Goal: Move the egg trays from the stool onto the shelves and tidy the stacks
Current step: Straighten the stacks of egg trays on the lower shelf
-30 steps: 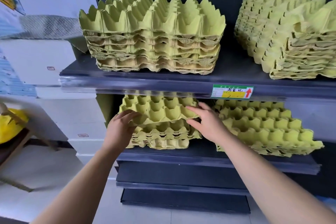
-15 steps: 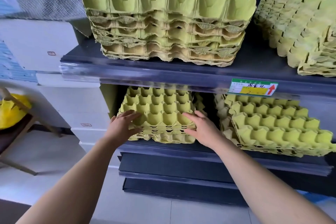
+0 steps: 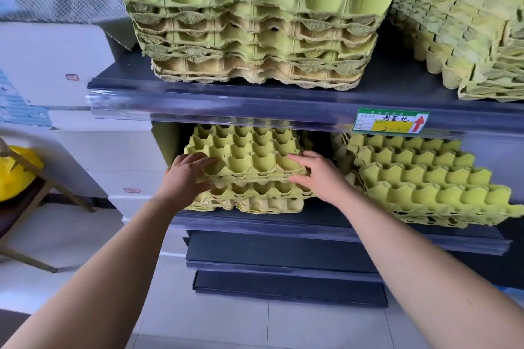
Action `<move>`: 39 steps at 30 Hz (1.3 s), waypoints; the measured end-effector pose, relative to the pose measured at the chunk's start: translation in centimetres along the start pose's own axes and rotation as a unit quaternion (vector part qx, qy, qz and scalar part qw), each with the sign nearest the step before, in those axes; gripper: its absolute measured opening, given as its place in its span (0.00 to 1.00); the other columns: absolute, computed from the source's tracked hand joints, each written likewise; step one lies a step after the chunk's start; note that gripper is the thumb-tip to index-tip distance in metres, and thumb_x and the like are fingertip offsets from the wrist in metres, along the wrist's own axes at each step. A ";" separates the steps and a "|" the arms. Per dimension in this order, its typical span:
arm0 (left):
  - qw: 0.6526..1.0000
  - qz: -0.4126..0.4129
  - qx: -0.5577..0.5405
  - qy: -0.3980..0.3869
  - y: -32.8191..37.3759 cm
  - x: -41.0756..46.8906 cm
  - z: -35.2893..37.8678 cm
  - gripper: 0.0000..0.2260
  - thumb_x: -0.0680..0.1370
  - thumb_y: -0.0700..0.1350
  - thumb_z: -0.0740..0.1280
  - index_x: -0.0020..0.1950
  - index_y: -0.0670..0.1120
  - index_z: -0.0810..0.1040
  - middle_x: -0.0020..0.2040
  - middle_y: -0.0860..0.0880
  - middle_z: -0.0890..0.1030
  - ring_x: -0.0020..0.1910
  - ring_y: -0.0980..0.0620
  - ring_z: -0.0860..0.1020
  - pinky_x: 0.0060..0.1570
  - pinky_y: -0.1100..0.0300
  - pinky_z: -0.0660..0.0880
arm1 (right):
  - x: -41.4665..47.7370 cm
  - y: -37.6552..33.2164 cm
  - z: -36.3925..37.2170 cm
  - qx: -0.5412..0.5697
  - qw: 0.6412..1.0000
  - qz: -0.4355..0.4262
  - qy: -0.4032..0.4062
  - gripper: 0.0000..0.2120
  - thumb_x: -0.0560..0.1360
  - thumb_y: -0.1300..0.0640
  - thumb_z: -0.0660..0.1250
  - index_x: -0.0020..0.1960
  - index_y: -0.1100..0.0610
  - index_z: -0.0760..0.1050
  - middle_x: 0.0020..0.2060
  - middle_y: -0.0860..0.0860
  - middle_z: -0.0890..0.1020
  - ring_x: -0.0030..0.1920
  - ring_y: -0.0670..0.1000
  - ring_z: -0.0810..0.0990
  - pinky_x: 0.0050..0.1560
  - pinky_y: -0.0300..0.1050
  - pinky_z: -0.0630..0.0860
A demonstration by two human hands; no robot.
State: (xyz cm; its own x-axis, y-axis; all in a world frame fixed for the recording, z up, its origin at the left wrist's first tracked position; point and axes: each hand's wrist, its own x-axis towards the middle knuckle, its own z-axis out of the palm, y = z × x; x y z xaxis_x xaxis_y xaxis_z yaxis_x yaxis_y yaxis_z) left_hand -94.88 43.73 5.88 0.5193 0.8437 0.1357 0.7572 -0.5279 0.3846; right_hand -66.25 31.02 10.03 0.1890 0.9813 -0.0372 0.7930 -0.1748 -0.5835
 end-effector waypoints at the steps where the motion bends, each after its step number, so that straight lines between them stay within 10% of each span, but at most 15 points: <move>1: 1.000 0.008 0.002 -0.001 0.3 0.3 -0.4 0.28 0.71 0.51 0.74 0.71 0.57 0.71 0.69 0.48 0.72 0.66 0.42 0.67 0.62 0.45 0.70 | 0.2 0.1 -0.5 0.010 1.000 0.003 -0.002 0.26 0.74 0.51 0.69 0.70 0.43 0.67 0.74 0.54 0.62 0.73 0.54 0.62 0.71 0.48 0.57; 14: 0.992 0.073 0.041 0.097 4.6 -1.2 1.1 0.26 0.71 0.49 0.75 0.68 0.53 0.75 0.67 0.44 0.75 0.63 0.39 0.73 0.59 0.43 0.70 | -2.4 3.9 -1.7 0.031 0.998 0.019 0.046 0.26 0.73 0.53 0.71 0.68 0.40 0.69 0.73 0.51 0.64 0.73 0.51 0.62 0.71 0.49 0.59; 21: 0.996 0.016 0.088 -0.006 4.0 -1.3 3.5 0.29 0.76 0.56 0.67 0.75 0.60 0.62 0.76 0.53 0.62 0.76 0.45 0.53 0.71 0.39 0.53 | -2.2 4.5 0.0 -0.042 0.998 0.042 0.000 0.26 0.77 0.51 0.66 0.72 0.38 0.63 0.75 0.50 0.59 0.58 0.53 0.77 0.64 0.45 0.63; 27: 0.995 0.023 0.088 -0.050 3.3 -1.4 4.3 0.38 0.74 0.50 0.72 0.77 0.60 0.53 0.78 0.51 0.57 0.77 0.43 0.45 0.73 0.43 0.56 | -2.6 4.6 0.4 0.021 0.999 0.036 -0.022 0.28 0.78 0.53 0.65 0.74 0.39 0.59 0.76 0.48 0.56 0.76 0.45 0.52 0.68 0.45 0.57; 32: 0.998 0.030 -0.047 0.028 3.2 -2.0 4.7 0.36 0.75 0.57 0.68 0.78 0.53 0.54 0.76 0.44 0.62 0.76 0.42 0.50 0.73 0.43 0.55 | -2.4 4.8 0.7 0.049 0.997 0.053 -0.015 0.28 0.74 0.36 0.63 0.71 0.34 0.59 0.76 0.46 0.56 0.76 0.46 0.53 0.71 0.52 0.57; 39: 0.952 -0.165 -0.248 0.070 4.5 -3.2 5.5 0.45 0.71 0.61 0.67 0.79 0.44 0.49 0.77 0.40 0.52 0.76 0.43 0.55 0.72 0.51 0.56 | -2.5 4.8 1.3 0.082 0.995 0.050 0.022 0.31 0.80 0.44 0.57 0.75 0.36 0.41 0.77 0.46 0.49 0.73 0.51 0.60 0.64 0.48 0.63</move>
State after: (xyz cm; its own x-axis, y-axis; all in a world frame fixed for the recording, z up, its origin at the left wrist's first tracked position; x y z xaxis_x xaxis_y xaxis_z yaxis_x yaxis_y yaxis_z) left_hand -91.03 38.11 2.17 0.2017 0.9786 0.0401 0.5711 -0.1508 0.8069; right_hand -63.71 27.89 6.27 0.2897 0.9547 -0.0681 0.6647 -0.2518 -0.7034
